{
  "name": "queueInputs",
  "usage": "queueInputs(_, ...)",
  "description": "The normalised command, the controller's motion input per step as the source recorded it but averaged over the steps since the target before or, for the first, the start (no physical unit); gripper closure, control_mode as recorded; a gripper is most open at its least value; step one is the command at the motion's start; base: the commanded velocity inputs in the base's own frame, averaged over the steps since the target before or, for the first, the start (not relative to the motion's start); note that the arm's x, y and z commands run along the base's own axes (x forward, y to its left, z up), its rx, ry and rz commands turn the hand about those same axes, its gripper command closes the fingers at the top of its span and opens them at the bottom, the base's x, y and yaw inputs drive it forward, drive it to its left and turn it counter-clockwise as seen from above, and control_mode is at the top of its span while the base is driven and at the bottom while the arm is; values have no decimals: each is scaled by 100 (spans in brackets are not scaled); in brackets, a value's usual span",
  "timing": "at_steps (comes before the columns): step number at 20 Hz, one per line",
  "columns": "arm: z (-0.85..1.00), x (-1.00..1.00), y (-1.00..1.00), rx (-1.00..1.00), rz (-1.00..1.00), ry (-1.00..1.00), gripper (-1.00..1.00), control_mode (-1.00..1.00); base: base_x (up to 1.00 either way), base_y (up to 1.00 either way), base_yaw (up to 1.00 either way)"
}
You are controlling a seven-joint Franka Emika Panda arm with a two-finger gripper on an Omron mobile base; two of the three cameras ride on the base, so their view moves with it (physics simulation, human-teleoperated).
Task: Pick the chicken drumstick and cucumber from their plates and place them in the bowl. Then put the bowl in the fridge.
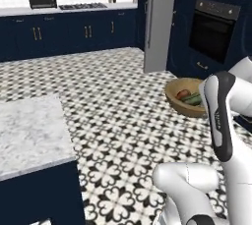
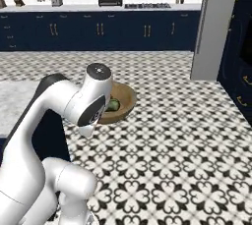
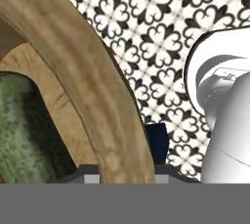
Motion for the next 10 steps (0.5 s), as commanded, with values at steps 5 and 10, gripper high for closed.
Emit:
queueInputs(5, 0, 0, 0, 0, 0, 0, 100, 100, 100, -100, 4)
queueInputs(10, 0, 0, 0, 0, 0, 0, 100, 100, 100, -77, 31)
